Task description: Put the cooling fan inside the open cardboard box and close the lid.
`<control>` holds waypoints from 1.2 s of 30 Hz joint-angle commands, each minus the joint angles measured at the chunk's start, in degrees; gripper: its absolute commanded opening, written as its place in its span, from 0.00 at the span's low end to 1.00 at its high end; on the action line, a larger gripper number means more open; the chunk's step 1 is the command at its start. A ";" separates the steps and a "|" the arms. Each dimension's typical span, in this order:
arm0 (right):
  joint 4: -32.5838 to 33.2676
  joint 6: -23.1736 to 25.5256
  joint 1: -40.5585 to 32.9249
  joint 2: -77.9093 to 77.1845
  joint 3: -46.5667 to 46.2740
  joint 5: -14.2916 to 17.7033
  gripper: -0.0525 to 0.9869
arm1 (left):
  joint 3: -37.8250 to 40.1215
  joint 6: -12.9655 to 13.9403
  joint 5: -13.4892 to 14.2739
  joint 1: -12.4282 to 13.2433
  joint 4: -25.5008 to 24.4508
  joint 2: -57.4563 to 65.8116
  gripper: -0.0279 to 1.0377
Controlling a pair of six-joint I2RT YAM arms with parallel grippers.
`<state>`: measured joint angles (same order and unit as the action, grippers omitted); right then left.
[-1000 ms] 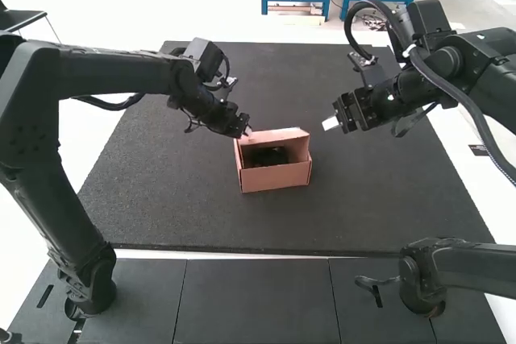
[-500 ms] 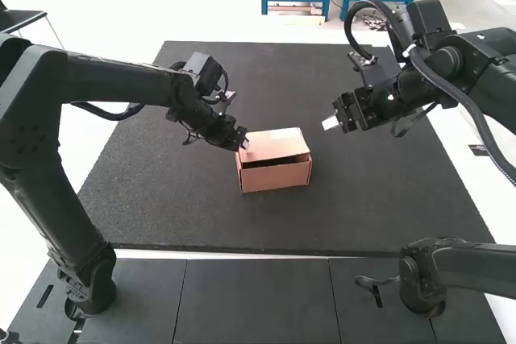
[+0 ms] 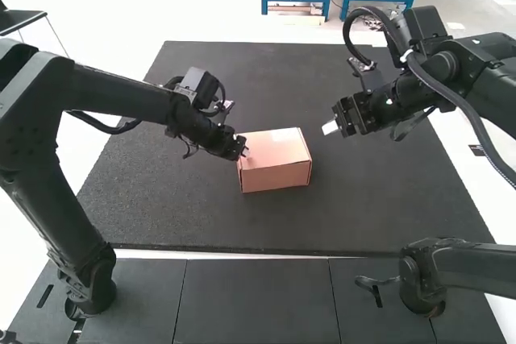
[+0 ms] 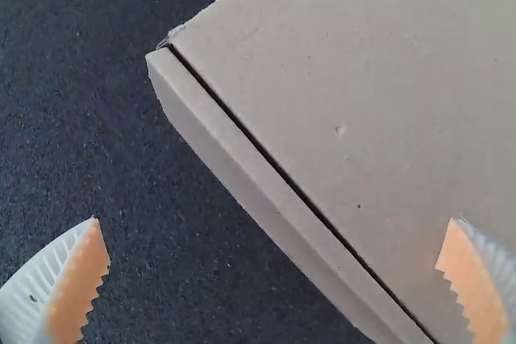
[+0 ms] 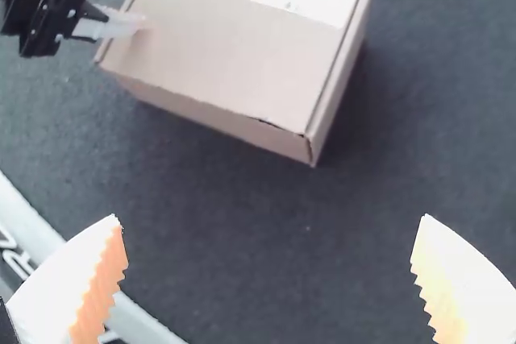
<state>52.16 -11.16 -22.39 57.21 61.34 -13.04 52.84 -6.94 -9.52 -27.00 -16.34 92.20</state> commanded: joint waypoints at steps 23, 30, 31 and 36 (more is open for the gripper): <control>-5.67 4.21 -0.20 -2.98 -2.81 1.70 0.86 | 4.64 1.31 4.25 3.98 -4.93 -21.10 0.93; -14.02 4.65 0.07 -7.73 -5.62 5.92 0.88 | -2.65 1.84 4.25 10.13 2.72 -30.68 0.93; -16.30 4.74 0.16 -8.78 -6.59 7.41 0.89 | -4.06 2.11 4.07 11.36 4.38 -32.17 0.93; -21.22 9.14 0.68 -11.42 -10.28 11.72 0.89 | -11.18 3.25 3.98 16.19 11.50 -38.15 0.93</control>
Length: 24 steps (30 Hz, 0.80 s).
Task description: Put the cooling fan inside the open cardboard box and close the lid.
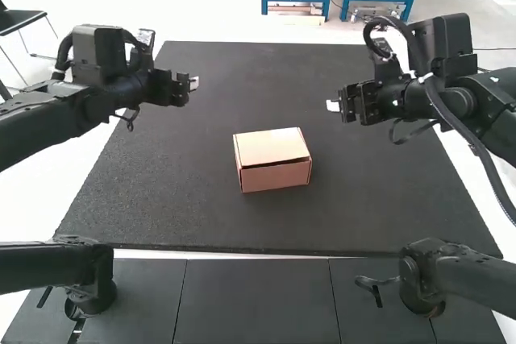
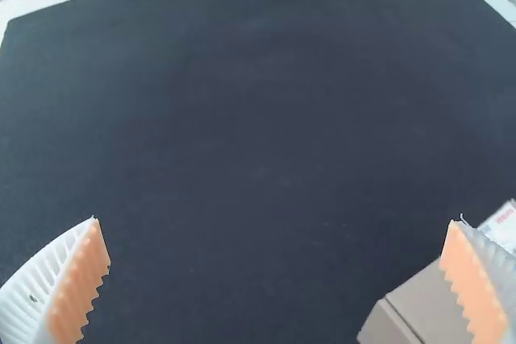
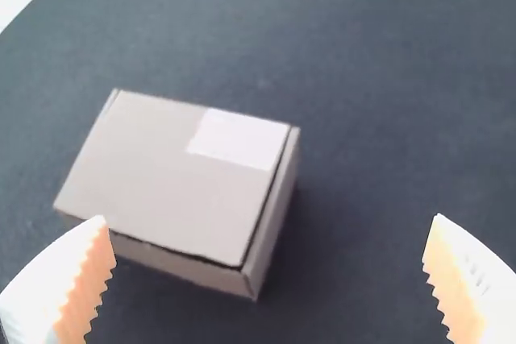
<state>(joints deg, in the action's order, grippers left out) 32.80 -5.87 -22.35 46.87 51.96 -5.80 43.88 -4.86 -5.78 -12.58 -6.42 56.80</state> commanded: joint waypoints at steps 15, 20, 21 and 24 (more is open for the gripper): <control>-29.37 4.11 12.33 -16.29 -19.36 9.05 0.92 | -25.33 2.23 -4.68 6.60 22.41 -26.03 0.92; -40.44 -1.69 17.95 -19.01 -27.44 8.18 0.92 | -29.99 -0.85 -4.68 6.60 25.05 -33.06 0.92; -42.82 -2.22 18.83 -19.45 -29.64 8.09 0.92 | -31.05 -1.20 -4.77 6.51 24.78 -34.38 0.90; -51.52 -3.27 18.57 -22.61 -37.64 8.26 0.92 | -34.30 -4.45 -5.82 6.60 24.52 -39.74 0.87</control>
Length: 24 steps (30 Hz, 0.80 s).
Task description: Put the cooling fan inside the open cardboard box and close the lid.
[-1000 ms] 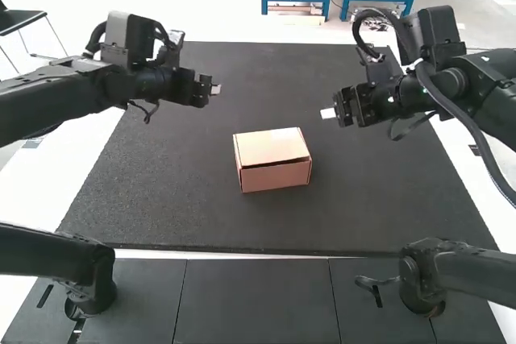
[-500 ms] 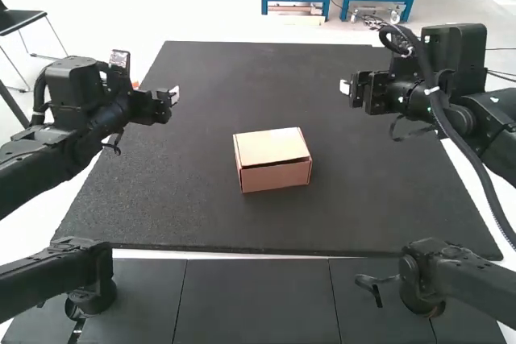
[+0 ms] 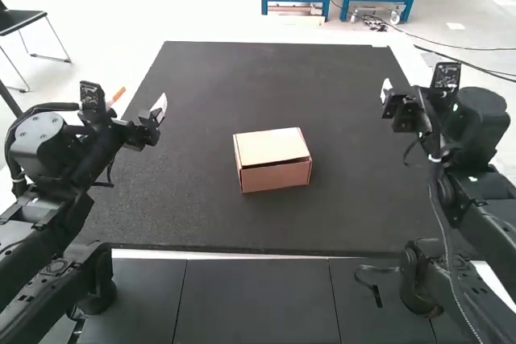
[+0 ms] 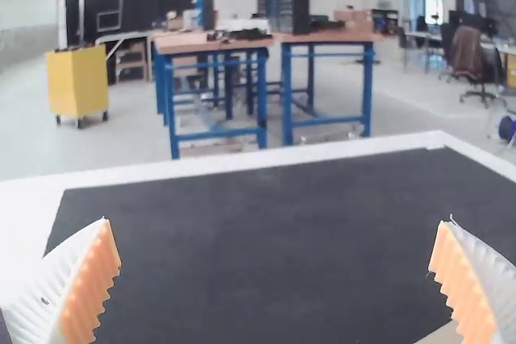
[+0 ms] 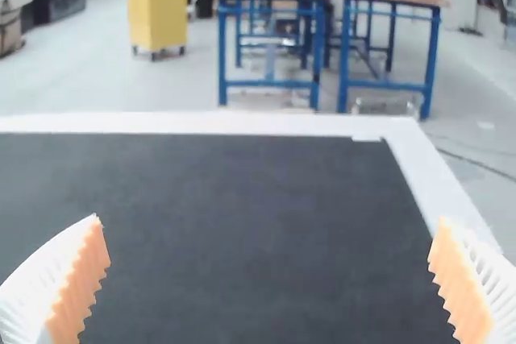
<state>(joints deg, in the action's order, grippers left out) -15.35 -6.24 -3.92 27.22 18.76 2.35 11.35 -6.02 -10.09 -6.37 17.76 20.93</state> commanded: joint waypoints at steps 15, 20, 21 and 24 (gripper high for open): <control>4.63 3.78 -2.40 -26.70 -18.68 -2.00 0.92 | -11.35 -7.34 -1.69 1.19 -4.93 -21.02 0.87; 10.34 3.69 -3.46 -27.13 -18.68 -1.65 0.92 | -11.35 -6.28 -2.13 1.19 -9.06 -21.02 0.89; 11.31 4.13 -3.46 -27.13 -18.68 -1.56 0.92 | -11.35 -5.67 -2.39 1.01 -11.25 -21.02 0.89; 13.51 8.00 -3.90 -27.13 -18.68 -1.38 0.92 | -11.35 -2.24 -2.48 0.75 -13.45 -21.02 0.92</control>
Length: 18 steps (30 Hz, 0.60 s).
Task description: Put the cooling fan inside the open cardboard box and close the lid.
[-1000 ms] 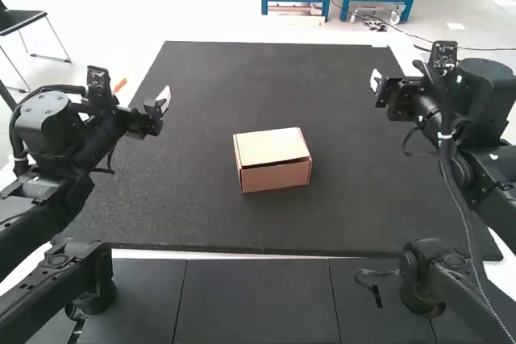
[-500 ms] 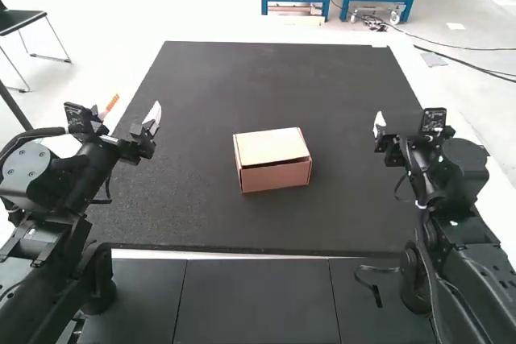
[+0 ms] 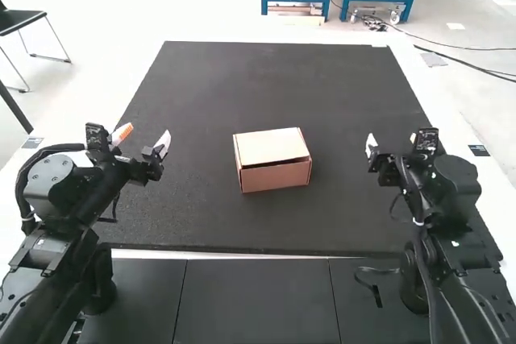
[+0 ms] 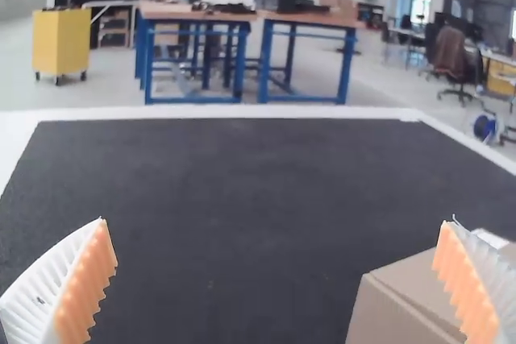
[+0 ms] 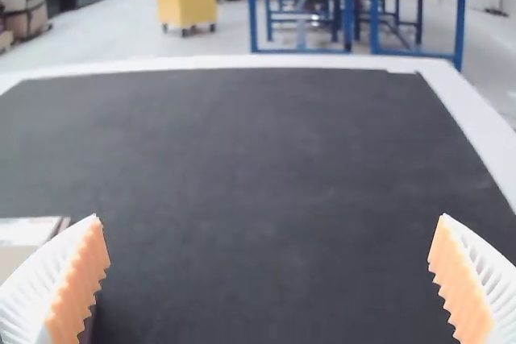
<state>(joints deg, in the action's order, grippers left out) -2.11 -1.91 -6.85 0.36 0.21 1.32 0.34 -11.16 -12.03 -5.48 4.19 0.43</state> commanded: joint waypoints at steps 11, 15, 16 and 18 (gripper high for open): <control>1.58 4.99 -3.08 -0.27 -0.21 7.20 0.93 | -0.34 8.61 0.17 2.93 -3.66 -0.51 0.93; 1.32 4.55 -1.85 -0.27 -0.21 7.12 0.93 | -0.34 8.70 0.25 4.60 -4.01 -0.51 0.93; 1.32 4.55 -1.15 -0.27 -0.21 7.20 0.93 | -0.34 8.61 0.25 4.60 -4.01 -0.51 0.93; 1.32 4.46 -0.44 -0.27 -0.21 7.12 0.93 | -0.34 8.61 0.25 4.68 -4.01 -0.51 0.93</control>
<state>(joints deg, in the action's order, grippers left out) -0.71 2.39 -8.47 0.36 0.21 6.68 0.32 -3.55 -12.01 -1.19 -0.05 0.43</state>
